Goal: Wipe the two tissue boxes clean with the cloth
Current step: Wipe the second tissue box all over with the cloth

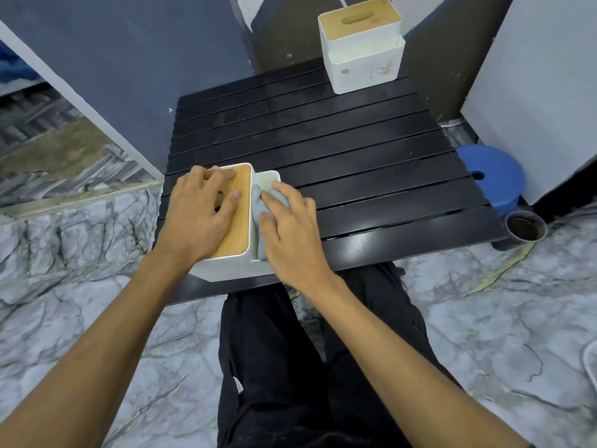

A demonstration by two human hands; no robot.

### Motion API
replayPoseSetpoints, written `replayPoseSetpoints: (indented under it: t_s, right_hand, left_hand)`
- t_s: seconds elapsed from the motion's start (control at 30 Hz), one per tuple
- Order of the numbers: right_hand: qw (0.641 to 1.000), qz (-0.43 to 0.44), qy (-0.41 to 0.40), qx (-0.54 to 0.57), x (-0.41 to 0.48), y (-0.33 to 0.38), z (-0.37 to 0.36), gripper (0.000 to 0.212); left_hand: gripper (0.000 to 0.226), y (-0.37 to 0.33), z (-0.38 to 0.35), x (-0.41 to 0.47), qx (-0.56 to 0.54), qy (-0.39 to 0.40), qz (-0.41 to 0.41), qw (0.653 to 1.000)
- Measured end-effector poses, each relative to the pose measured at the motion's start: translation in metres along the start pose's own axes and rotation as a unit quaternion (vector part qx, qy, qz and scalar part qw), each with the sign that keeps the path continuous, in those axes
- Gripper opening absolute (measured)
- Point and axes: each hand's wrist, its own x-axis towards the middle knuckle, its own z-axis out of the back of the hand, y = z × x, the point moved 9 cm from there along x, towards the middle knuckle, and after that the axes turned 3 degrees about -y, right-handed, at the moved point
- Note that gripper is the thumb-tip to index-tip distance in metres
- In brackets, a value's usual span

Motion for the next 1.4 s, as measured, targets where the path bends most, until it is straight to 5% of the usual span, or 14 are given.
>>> replayPoseSetpoints:
  t_s: [0.43, 1.4]
  right_hand:
    - [1.000, 0.026, -0.016, -0.008, -0.016, 0.013, 0.009, 0.035]
    - [0.998, -0.039, -0.042, -0.020, -0.047, 0.018, 0.000, 0.057]
  left_hand:
    - [0.053, 0.003, 0.000, 0.001, 0.006, -0.005, 0.018, 1.000]
    - [0.056, 0.004, 0.004, 0.001, 0.008, -0.015, 0.038, 0.999]
